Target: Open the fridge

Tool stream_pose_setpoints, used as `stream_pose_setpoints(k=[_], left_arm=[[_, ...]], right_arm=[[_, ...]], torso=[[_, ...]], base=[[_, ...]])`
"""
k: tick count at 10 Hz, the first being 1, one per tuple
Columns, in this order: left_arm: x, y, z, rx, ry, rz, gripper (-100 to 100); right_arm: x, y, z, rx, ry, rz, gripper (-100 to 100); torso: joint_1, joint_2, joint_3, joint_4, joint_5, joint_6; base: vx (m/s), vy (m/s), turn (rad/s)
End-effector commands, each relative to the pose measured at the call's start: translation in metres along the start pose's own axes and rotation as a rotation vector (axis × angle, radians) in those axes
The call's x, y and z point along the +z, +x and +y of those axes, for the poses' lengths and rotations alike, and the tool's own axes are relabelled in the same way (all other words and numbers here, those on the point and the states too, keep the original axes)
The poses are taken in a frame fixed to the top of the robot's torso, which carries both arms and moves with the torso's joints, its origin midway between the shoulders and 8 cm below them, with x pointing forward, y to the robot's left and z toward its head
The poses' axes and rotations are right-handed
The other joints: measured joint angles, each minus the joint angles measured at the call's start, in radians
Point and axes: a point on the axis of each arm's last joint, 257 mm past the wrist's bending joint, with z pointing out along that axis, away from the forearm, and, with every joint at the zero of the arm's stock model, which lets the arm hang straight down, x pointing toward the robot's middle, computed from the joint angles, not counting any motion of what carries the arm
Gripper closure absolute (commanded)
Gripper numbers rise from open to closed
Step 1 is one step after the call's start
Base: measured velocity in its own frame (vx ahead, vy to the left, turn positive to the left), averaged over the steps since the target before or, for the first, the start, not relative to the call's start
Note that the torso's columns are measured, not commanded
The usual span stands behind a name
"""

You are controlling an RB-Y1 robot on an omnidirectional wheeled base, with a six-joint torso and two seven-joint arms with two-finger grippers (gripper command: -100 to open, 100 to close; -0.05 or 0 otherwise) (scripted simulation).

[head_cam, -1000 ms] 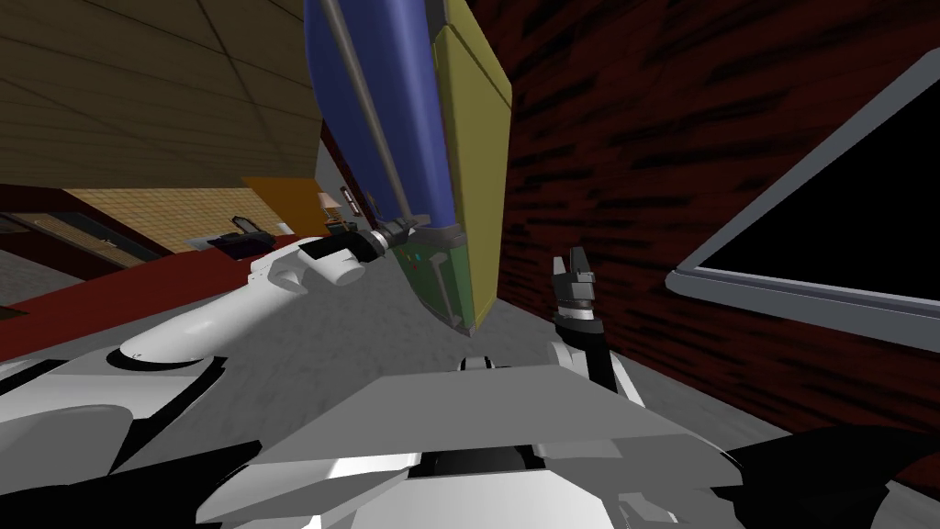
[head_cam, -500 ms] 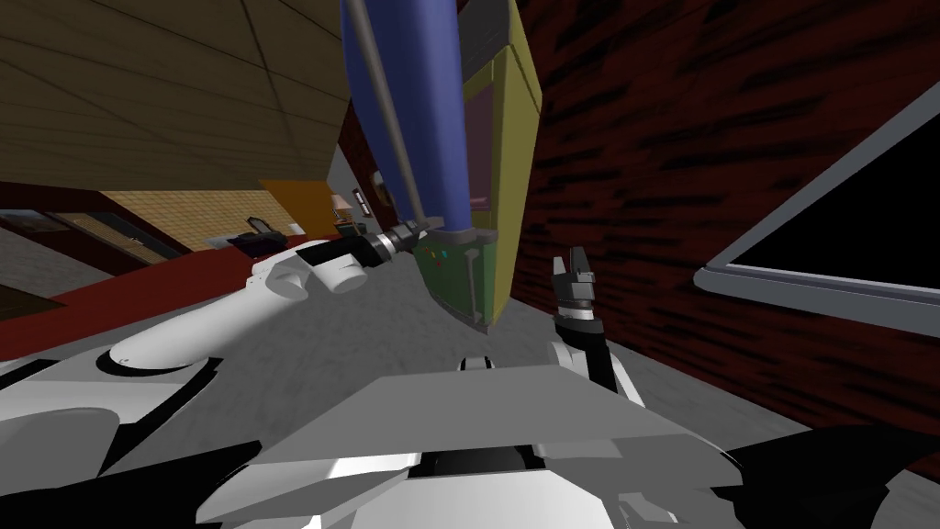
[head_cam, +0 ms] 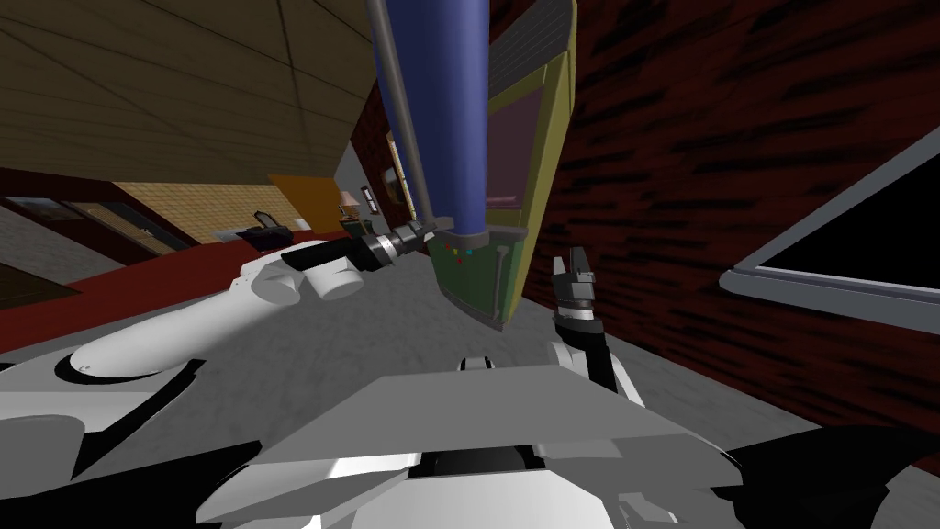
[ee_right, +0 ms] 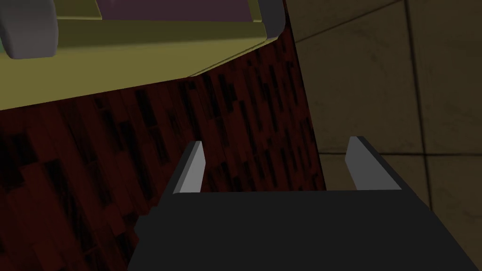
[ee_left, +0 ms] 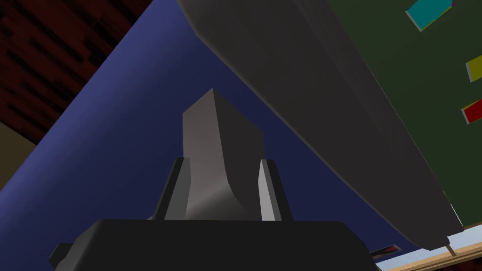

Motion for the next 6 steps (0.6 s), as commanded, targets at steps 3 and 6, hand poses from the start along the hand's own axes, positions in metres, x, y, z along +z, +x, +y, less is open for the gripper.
stream_pose_setpoints(k=[3,6], left_arm=[[-0.002,0.026,-0.027,-0.008,0.059,0.057,100],[-0.003,0.032,-0.034,-0.009,0.075,0.072,100]], right_arm=[[0.000,0.000,0.000,0.000,0.000,0.000,0],[0.000,0.000,0.000,0.000,0.000,0.000,0]], torso=[[-0.008,0.002,0.003,-0.003,-0.001,0.002],[0.008,0.002,0.002,-0.002,0.004,0.001]], base=[[-0.001,0.195,-0.033],[0.004,0.255,-0.096]])
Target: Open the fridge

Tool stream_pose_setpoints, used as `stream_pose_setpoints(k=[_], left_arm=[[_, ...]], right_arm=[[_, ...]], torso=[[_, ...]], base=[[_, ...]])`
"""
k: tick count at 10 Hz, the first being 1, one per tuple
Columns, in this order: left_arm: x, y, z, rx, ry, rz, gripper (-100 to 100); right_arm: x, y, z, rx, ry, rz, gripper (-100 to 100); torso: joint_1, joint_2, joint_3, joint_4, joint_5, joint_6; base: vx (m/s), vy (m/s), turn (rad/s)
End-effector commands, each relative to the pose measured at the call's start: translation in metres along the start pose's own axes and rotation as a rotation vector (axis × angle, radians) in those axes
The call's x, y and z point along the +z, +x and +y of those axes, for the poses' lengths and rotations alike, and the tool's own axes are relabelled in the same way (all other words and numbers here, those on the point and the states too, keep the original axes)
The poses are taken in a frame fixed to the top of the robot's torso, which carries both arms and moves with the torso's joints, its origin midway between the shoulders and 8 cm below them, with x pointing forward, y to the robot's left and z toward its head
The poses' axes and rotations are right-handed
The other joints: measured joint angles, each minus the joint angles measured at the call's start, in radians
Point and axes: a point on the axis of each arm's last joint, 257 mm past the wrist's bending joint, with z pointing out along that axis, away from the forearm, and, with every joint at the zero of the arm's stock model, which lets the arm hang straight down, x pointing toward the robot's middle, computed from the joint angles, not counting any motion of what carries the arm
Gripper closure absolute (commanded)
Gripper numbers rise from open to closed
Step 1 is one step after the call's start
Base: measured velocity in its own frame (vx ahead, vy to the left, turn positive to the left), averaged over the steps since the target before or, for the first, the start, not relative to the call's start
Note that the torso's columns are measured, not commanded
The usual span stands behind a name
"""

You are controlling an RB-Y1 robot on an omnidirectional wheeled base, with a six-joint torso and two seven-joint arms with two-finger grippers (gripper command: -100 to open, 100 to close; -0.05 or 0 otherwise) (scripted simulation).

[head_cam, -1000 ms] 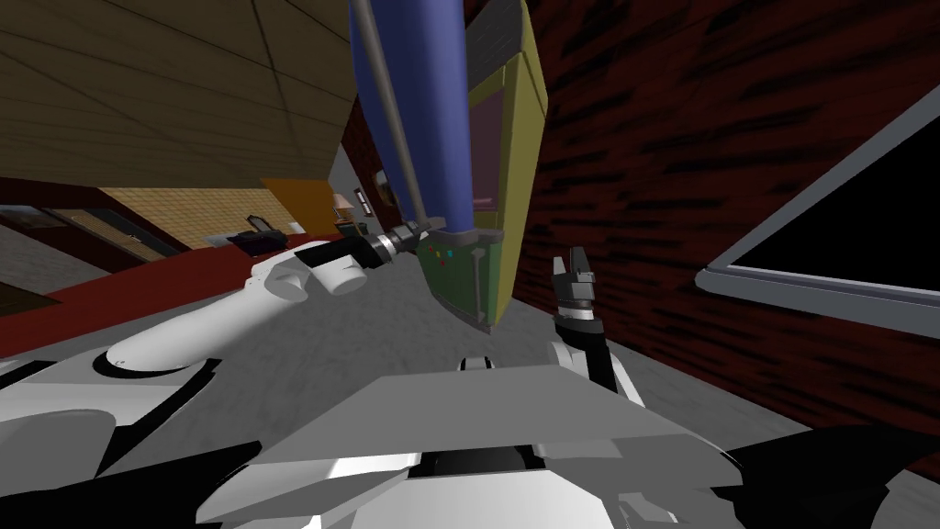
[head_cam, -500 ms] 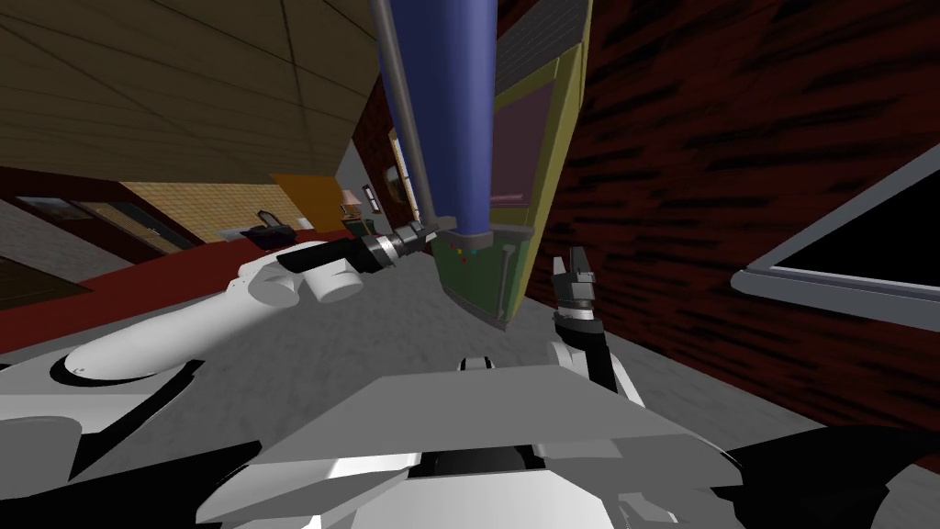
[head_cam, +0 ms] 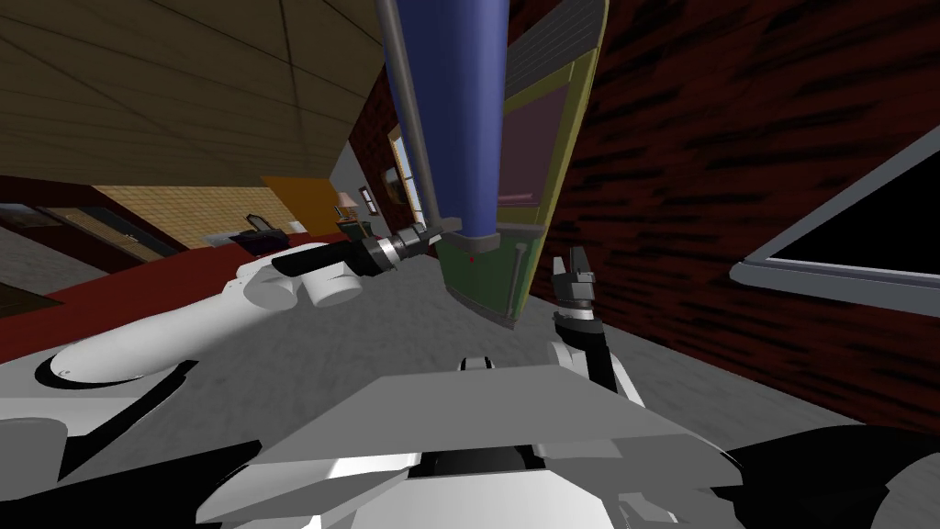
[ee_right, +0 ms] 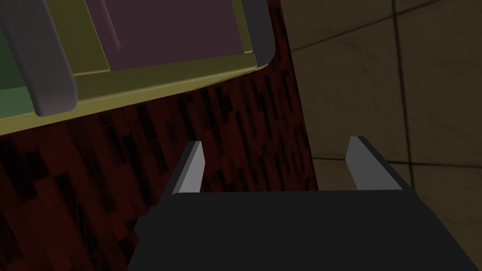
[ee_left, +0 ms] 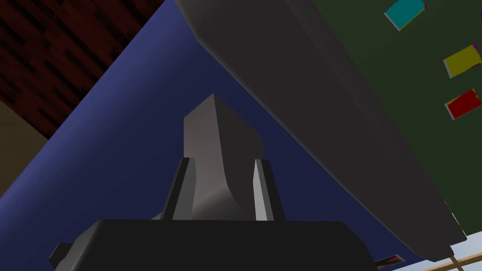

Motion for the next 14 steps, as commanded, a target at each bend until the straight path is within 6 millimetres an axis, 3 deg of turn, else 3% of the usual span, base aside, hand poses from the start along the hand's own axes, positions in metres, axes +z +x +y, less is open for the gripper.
stream_pose_setpoints(k=[1,14], left_arm=[[0.000,0.005,-0.011,0.005,0.025,0.014,100],[-0.005,0.043,-0.049,-0.008,0.112,0.103,100]], right_arm=[[0.000,0.000,0.000,0.000,0.000,0.000,0],[0.000,0.000,0.000,0.000,0.000,0.000,0]], torso=[[-0.002,-0.001,-0.001,0.000,0.000,-0.001],[-0.003,-0.010,-0.010,-0.001,-0.002,0.001]], base=[[0.025,0.312,-0.120],[0.004,0.282,-0.086]])
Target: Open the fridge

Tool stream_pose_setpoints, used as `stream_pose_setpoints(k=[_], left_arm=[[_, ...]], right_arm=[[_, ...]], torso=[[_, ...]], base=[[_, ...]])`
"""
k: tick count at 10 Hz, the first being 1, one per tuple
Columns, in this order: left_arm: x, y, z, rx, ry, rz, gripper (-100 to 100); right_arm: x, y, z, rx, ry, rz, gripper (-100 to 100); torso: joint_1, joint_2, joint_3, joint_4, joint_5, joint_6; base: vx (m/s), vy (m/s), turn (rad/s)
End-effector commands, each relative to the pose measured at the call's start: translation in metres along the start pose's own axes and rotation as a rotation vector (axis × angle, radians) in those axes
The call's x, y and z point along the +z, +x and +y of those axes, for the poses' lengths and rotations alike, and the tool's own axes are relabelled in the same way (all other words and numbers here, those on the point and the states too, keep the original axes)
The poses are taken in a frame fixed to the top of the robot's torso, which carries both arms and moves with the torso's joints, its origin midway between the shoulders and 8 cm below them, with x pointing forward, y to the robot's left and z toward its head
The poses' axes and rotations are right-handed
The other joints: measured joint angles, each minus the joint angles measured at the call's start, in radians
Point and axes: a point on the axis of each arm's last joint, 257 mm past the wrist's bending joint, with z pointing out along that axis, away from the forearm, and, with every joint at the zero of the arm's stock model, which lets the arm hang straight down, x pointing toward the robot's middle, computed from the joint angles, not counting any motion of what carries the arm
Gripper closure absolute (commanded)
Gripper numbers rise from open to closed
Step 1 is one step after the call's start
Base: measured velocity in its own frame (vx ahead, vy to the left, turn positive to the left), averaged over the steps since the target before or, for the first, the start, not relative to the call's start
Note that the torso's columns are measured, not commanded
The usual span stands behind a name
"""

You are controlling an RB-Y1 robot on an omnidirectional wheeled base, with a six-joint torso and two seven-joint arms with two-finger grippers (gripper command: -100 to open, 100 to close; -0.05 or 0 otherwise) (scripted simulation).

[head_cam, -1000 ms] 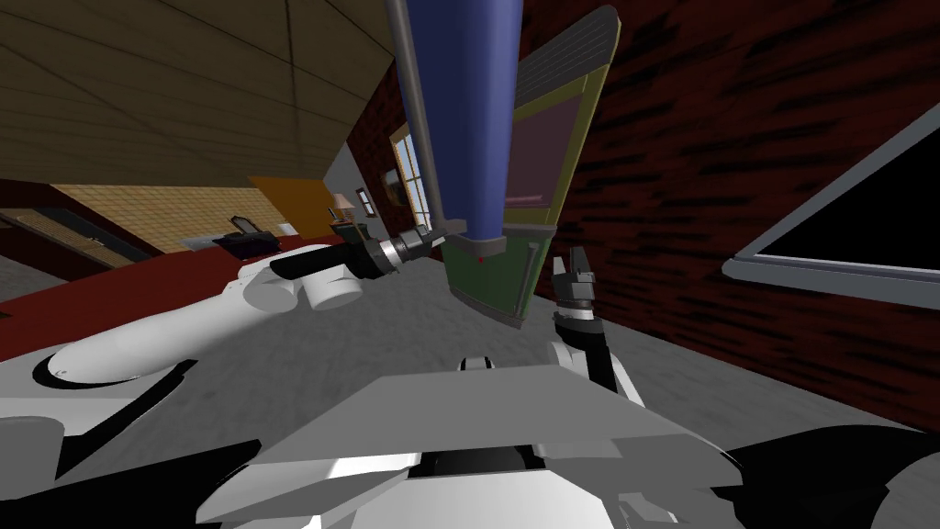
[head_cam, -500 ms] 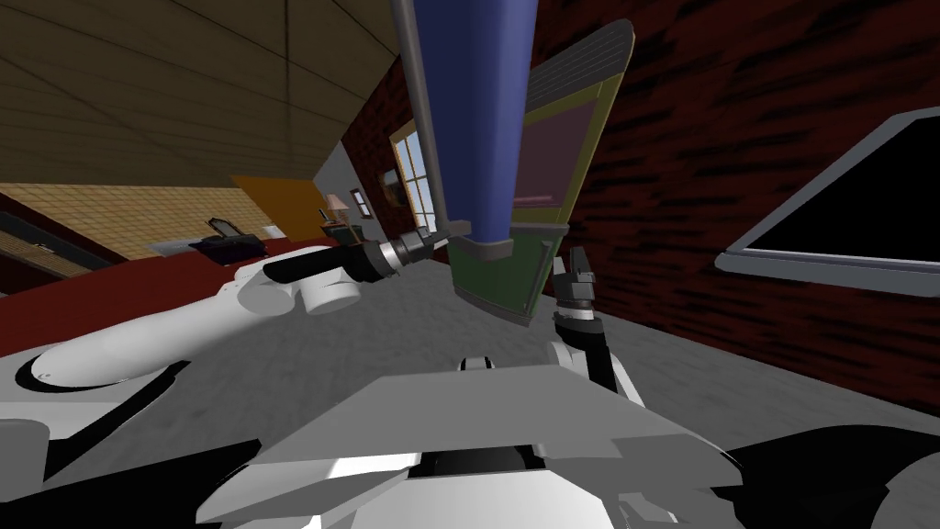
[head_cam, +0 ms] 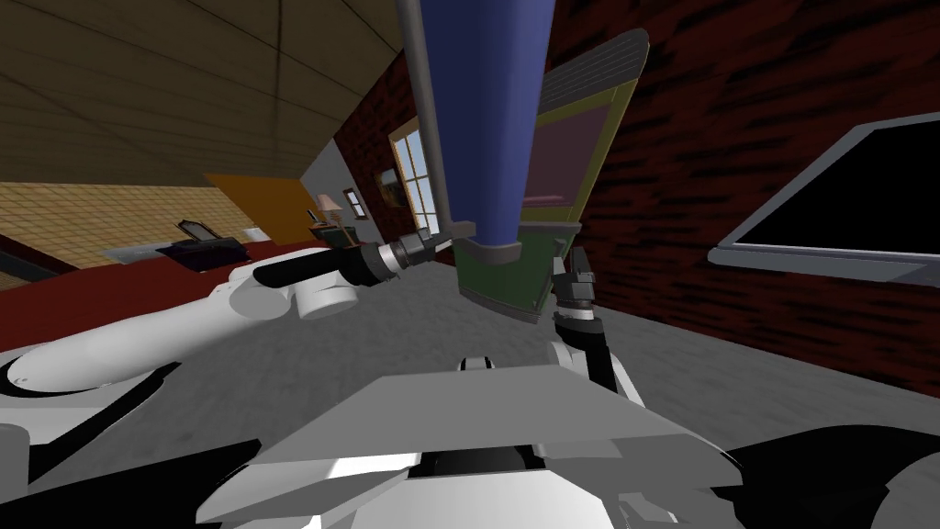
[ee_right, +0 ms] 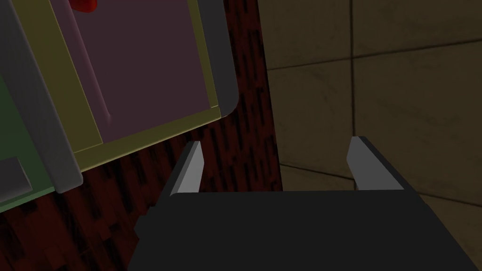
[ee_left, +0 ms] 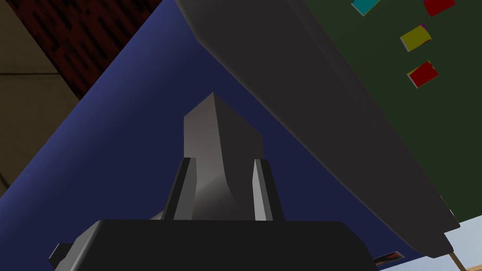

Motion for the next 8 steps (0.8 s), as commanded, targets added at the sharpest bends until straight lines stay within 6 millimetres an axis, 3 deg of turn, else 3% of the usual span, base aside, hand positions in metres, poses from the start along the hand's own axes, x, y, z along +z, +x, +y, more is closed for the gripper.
stream_pose_setpoints(k=[1,3,4,8], left_arm=[[0.001,-0.001,-0.012,0.012,0.023,0.004,100],[0.001,0.005,-0.010,0.003,0.019,0.014,100],[0.000,0.000,-0.006,0.003,0.013,0.007,100],[-0.002,-0.012,0.006,0.003,-0.007,-0.012,100]], right_arm=[[0.000,0.000,0.000,0.000,0.000,0.000,0],[0.000,0.000,0.000,0.000,0.000,0.000,0],[0.000,0.000,0.000,0.000,0.000,0.000,0],[0.000,0.000,0.000,0.000,0.000,0.000,0]], torso=[[-0.004,0.003,0.002,0.000,0.000,0.000],[-0.005,0.007,0.006,0.001,-0.001,-0.001],[-0.013,0.007,0.008,-0.001,-0.003,0.000],[0.001,0.003,0.004,-0.001,0.002,-0.002]], base=[[-0.035,0.286,-0.102],[-0.013,0.188,-0.043],[-0.023,0.237,-0.299],[-0.034,0.304,-0.293]])
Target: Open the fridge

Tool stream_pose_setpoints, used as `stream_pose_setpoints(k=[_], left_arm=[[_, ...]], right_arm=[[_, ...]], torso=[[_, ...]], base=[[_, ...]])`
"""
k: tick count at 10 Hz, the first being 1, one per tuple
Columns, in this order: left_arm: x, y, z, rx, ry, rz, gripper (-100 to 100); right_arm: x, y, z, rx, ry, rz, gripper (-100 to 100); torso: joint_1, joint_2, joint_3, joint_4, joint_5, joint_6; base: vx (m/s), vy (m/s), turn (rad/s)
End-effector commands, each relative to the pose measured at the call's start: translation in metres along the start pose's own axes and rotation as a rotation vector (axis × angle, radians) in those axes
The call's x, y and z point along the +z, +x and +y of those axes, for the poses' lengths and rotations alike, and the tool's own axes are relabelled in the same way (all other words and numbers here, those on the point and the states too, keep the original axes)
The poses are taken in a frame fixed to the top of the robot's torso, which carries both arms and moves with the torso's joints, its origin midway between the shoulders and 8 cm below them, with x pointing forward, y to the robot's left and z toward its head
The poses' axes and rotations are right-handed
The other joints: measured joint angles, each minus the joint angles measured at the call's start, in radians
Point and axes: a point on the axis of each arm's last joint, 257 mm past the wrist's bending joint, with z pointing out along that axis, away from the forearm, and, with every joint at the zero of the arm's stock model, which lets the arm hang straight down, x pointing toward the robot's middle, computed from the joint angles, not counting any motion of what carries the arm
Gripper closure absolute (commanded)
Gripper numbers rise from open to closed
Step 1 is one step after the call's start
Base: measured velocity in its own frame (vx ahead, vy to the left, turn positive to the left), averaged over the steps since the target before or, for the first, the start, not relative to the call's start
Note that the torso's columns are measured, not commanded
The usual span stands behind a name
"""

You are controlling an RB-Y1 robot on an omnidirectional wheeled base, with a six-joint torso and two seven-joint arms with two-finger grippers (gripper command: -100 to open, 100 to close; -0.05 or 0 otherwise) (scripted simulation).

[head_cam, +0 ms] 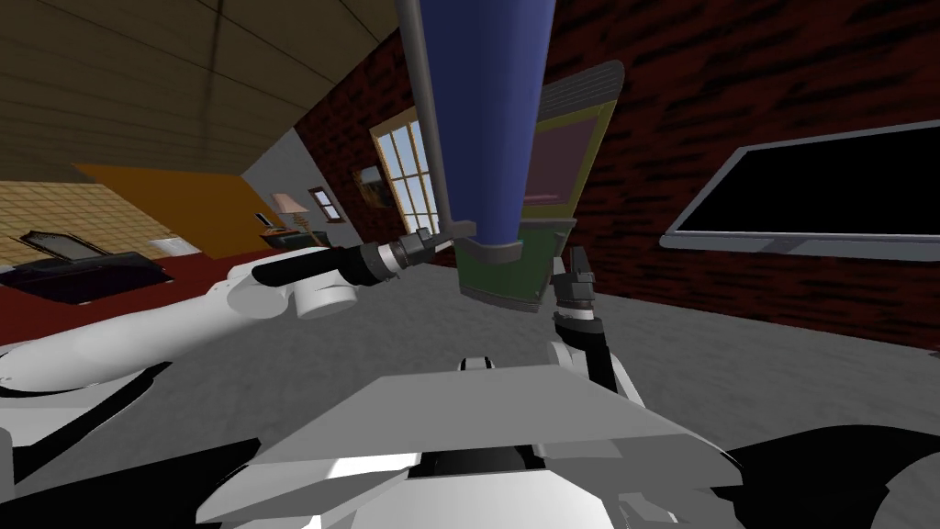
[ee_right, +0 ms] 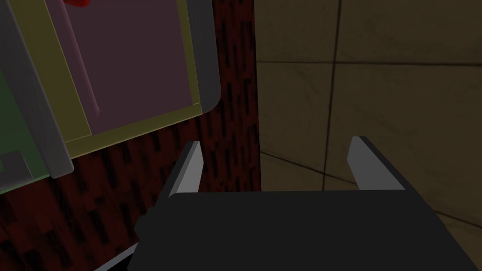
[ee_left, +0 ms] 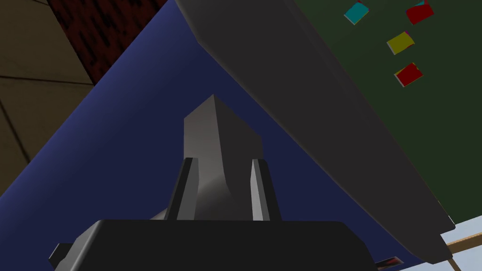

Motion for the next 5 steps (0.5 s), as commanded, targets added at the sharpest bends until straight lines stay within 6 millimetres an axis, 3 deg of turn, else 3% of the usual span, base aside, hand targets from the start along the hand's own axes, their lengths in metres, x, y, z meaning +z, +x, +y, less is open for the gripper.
stream_pose_setpoints(k=[1,5], left_arm=[[-0.002,-0.014,0.008,0.010,-0.011,-0.023,100],[-0.005,-0.027,0.019,0.012,-0.031,-0.044,100]], right_arm=[[0.000,0.000,0.000,0.000,0.000,0.000,0],[0.000,0.000,0.000,0.000,0.000,0.000,0]], torso=[[0.000,-0.001,-0.001,-0.001,-0.001,0.003],[-0.004,-0.008,-0.008,-0.001,-0.003,0.004]], base=[[-0.046,0.281,-0.196],[-0.035,0.269,-0.251]])
